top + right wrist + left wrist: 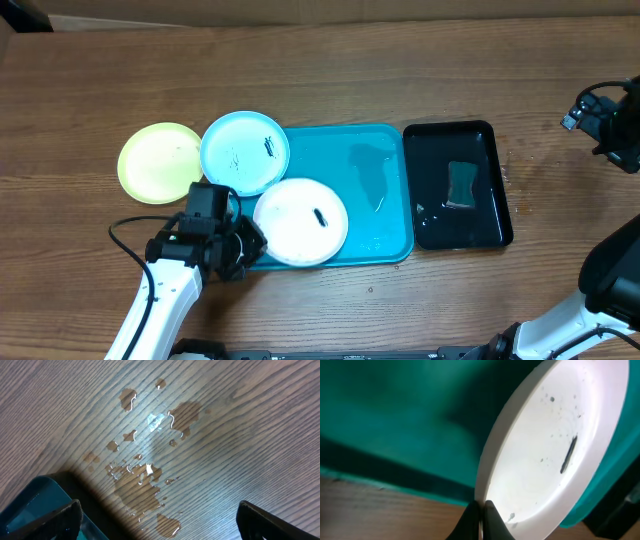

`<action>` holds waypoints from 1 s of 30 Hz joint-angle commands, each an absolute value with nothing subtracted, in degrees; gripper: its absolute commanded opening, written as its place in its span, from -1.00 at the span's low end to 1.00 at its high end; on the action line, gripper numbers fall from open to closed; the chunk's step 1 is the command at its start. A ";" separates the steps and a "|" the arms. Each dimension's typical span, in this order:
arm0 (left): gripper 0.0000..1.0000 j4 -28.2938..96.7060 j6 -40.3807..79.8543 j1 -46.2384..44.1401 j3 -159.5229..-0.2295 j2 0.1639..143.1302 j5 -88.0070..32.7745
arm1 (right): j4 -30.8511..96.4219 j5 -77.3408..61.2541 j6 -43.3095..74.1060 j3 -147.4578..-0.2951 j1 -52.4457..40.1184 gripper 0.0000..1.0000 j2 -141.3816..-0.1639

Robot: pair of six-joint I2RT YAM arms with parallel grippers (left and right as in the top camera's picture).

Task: Clean dirty plates on tray and stack at the side
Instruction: 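Slide the white plate toward the tray center with the left gripper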

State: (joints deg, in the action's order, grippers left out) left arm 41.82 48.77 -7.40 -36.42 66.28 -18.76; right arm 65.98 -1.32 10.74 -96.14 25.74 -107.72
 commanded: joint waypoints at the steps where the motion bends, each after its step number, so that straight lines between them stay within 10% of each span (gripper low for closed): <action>1: -0.92 39.70 46.26 -7.68 -37.87 67.88 -21.15 | 65.69 -1.58 11.16 -96.38 25.78 1.00 -106.54; 30: -0.70 42.22 36.73 -19.31 -58.35 91.83 -8.60 | 65.69 -1.58 11.16 -96.38 25.78 1.00 -106.54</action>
